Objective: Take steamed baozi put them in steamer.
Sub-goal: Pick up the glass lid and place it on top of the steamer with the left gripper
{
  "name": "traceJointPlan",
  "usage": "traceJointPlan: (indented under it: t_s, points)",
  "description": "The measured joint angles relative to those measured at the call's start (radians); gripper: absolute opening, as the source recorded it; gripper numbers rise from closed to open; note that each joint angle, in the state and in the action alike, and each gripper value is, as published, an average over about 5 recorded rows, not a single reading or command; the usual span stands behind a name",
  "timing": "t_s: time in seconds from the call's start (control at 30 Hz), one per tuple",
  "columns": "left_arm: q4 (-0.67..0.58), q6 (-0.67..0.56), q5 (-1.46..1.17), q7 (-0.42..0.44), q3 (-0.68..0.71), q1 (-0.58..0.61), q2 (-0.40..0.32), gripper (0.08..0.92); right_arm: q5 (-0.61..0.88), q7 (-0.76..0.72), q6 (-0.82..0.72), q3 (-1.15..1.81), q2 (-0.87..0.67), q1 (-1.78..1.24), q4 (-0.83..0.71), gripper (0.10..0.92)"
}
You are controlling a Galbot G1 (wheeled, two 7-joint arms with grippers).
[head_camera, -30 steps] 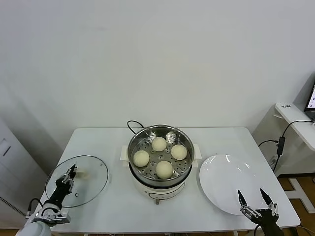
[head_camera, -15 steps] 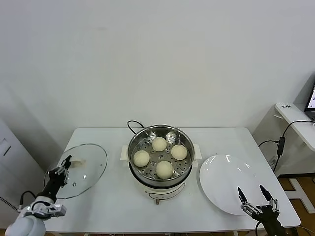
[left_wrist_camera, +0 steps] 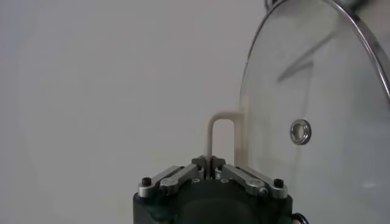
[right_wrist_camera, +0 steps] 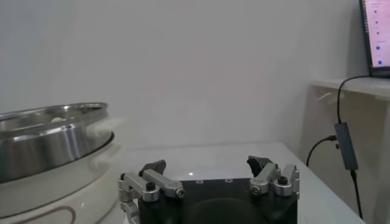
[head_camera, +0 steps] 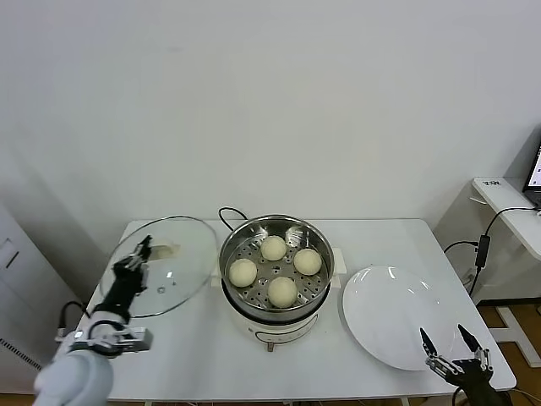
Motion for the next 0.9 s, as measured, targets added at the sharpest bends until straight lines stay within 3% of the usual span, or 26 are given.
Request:
traceJointPlan:
  t_s: [0.2,0.4,0.9]
  points:
    - [-0.035,0.169,0.076,0.032,0.213,-0.1,-0.001,0.115,-0.003,-0.01,-0.006,0.032,0.008,-0.004,-0.01,0.823]
    - [-0.002,0.298,0.165,0.061,0.402,-0.224,-0.055,0.115,-0.011,-0.011,-0.017,0.048,0.018,0.003,-0.014,0.823]
    - [0.13,0.462,0.345,0.158,0.725,-0.445,-0.205,0.115,-0.029,-0.022,-0.022,0.073,0.045,-0.002,-0.021,0.823]
